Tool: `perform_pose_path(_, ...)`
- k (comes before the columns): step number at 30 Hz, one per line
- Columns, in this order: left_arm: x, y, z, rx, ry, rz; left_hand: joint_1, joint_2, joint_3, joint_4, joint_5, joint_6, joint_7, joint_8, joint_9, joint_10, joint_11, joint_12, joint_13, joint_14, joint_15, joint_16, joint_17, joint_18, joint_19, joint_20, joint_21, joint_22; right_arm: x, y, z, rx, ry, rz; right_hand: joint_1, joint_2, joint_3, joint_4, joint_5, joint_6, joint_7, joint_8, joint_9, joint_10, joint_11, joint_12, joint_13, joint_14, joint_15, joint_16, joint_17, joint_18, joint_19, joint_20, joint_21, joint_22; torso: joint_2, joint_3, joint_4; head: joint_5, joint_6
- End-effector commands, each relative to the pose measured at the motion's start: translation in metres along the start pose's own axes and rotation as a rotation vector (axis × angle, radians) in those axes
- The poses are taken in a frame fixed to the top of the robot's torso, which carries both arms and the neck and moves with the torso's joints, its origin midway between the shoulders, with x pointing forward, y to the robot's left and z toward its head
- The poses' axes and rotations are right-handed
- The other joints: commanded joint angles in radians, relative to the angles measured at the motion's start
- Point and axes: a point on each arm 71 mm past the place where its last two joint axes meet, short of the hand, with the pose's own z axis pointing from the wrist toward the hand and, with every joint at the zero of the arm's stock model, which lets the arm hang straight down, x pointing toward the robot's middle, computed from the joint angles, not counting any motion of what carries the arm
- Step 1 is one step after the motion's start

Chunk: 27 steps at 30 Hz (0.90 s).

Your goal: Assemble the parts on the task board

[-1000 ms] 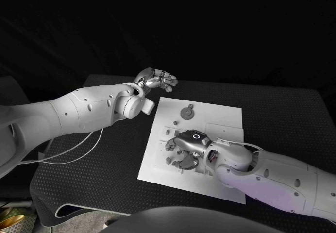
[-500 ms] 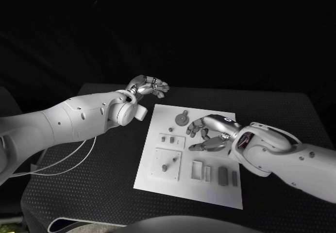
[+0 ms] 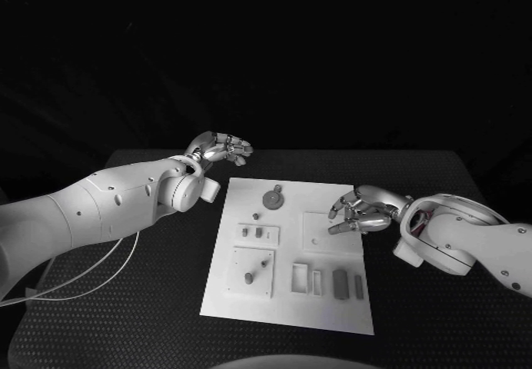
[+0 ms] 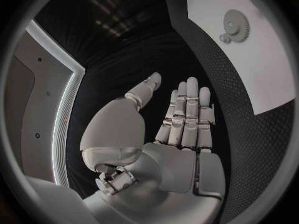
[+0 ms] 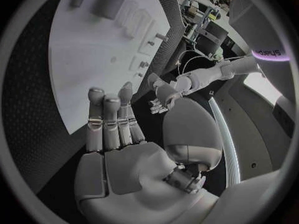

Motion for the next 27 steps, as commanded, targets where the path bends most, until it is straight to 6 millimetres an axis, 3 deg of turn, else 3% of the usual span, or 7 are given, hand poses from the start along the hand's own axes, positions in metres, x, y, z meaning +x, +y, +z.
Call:
perform_pose_path(1,0.002,0.001,0.000,0.003,0.018,-0.010,-0.005,0.000,-0.005,0.000,-0.005,-0.008,-0.001,0.002,0.002,-0.007,0.002,0.001,-0.002,0.007,0.001,-0.003,0.001,0.012,0.000,0.006,-0.004,0.001,0.010,-0.010,-0.010,0.131,0.112,0.091,-0.010,0.007,0.003,0.007,0.000,0.038,-0.011,-0.009,0.004,-0.054,-0.037,0.149,0.114,0.006,-0.009,0.073,0.041,0.037,0.009,-0.018,0.055,0.026,-0.007,0.0043,-0.0073,-0.007,-0.007)
perform_pose_path(6,0.001,0.004,0.000,-0.004,0.016,-0.009,-0.006,0.001,-0.005,0.001,-0.005,-0.008,-0.001,0.002,0.002,-0.007,0.002,0.001,-0.002,0.006,0.001,-0.004,0.002,0.012,0.000,0.006,-0.004,0.002,0.017,-0.025,-0.027,0.259,0.193,0.093,-0.037,0.018,0.011,0.032,-0.003,0.050,-0.016,-0.010,0.016,-0.049,-0.043,0.284,0.217,0.026,-0.017,0.144,0.080,0.037,0.036,-0.049,0.136,0.025,-0.011,0.0039,-0.0108,-0.012,-0.017)
perform_pose_path(10,0.001,0.004,-0.001,-0.004,0.017,-0.009,-0.006,0.001,-0.006,0.001,-0.005,-0.009,-0.001,0.002,0.002,-0.007,0.002,0.001,-0.002,0.006,0.001,-0.004,0.002,0.012,0.000,0.006,-0.005,0.002,0.024,-0.032,-0.039,0.365,0.262,0.100,-0.071,0.071,0.008,0.044,0.013,0.067,-0.024,-0.004,0.024,-0.050,-0.050,0.292,0.226,0.029,-0.024,0.151,0.084,0.037,0.033,-0.056,0.152,0.023,-0.016,0.0027,-0.0141,-0.018,-0.023)
perform_pose_path(11,0.001,0.004,-0.001,-0.004,0.016,-0.009,-0.006,0.000,-0.006,0.001,-0.005,-0.009,-0.001,0.002,0.002,-0.007,0.002,0.001,-0.002,0.006,0.001,-0.004,0.002,0.012,-0.001,0.006,-0.005,0.002,0.025,-0.032,-0.041,0.381,0.276,0.104,-0.074,0.073,0.012,0.043,0.000,0.068,-0.025,-0.005,0.024,-0.050,-0.052,0.292,0.227,0.029,-0.025,0.151,0.084,0.037,0.031,-0.058,0.155,0.022,-0.017,0.0027,-0.0151,-0.018,-0.024)
perform_pose_path(13,0.001,0.004,-0.001,-0.005,0.017,-0.009,-0.007,0.000,-0.006,0.001,-0.005,-0.009,-0.001,0.002,0.002,-0.008,0.002,0.001,-0.002,0.006,0.001,-0.005,0.002,0.012,-0.001,0.006,-0.005,0.002,0.029,-0.033,-0.043,0.409,0.304,0.100,-0.087,0.054,0.057,0.069,-0.034,0.071,-0.027,-0.008,0.024,-0.050,-0.054,0.291,0.228,0.029,-0.027,0.150,0.084,0.037,0.029,-0.062,0.157,0.018,-0.020,0.0029,-0.0176,-0.020,-0.028)
perform_pose_path(17,0.002,0.004,-0.001,-0.004,0.019,-0.010,-0.010,-0.002,-0.008,0.002,-0.005,-0.009,-0.001,0.003,0.002,-0.008,0.002,0.001,-0.002,0.006,0.001,-0.006,0.004,0.011,-0.001,0.006,-0.005,0.002,0.037,-0.033,-0.044,0.438,0.334,0.086,-0.134,0.025,0.136,0.120,-0.040,0.080,-0.030,-0.007,0.031,-0.042,-0.058,0.293,0.231,0.035,-0.031,0.157,0.088,0.037,0.035,-0.066,0.170,0.017,-0.024,0.0031,-0.0193,-0.023,-0.034)
perform_pose_path(27,0.008,0.003,-0.001,-0.006,0.036,-0.015,-0.013,-0.002,-0.010,0.003,-0.005,-0.009,-0.001,0.003,0.002,-0.008,0.002,0.001,-0.003,0.005,0.001,-0.007,0.005,0.011,-0.002,0.006,-0.006,0.003,0.055,-0.033,-0.043,0.480,0.341,0.090,-0.229,0.030,0.112,0.136,-0.041,0.086,-0.034,-0.010,0.032,-0.013,-0.061,0.305,0.236,0.090,-0.035,0.198,0.128,0.037,0.050,-0.070,0.198,0.018,-0.035,-0.0006,-0.0188,-0.034,-0.043)
